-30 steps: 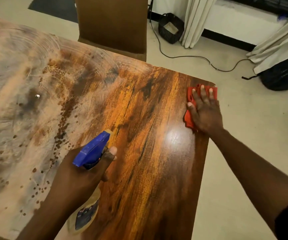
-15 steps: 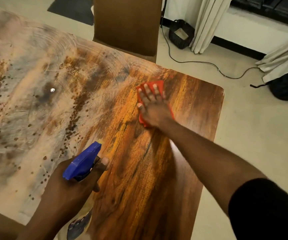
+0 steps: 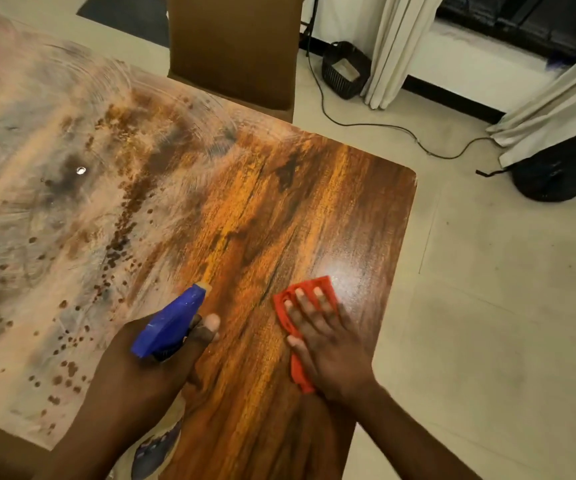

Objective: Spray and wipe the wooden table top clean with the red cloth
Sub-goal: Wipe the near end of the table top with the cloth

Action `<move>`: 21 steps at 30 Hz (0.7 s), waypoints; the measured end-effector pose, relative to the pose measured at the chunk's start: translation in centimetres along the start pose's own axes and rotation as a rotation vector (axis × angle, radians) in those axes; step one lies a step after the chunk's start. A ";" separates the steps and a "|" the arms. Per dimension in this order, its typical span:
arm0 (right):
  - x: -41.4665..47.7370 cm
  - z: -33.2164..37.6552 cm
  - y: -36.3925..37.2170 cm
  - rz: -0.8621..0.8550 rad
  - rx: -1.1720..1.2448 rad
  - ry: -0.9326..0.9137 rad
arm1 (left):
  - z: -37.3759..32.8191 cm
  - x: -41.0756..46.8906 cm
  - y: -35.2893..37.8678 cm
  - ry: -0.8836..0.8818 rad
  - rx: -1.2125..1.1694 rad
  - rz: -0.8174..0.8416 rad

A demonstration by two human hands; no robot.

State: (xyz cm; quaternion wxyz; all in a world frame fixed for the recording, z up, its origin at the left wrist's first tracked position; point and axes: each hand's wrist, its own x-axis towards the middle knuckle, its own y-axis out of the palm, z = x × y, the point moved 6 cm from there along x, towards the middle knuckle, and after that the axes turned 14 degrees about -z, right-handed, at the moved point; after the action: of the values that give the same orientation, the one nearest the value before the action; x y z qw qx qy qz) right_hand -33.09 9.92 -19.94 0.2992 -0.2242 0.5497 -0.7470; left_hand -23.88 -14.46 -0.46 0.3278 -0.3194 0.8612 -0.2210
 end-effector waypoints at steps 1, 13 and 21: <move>0.1 -3.9 -0.8 -0.013 -0.019 0.077 | -0.5 0.0 1.4 0.012 0.009 0.013; 18.8 -26.4 -10.3 -0.021 0.099 0.637 | -3.8 -2.1 5.9 0.089 0.036 0.129; 13.3 -19.4 -6.9 -0.148 -0.049 0.569 | -1.9 -3.3 4.0 0.057 0.008 0.100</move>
State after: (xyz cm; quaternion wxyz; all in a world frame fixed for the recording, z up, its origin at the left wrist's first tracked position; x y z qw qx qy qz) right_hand -56.93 15.55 -19.01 0.0723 -0.0523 0.6116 -0.7861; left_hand -24.93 -9.00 -0.10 0.3152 -0.2681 0.8842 -0.2167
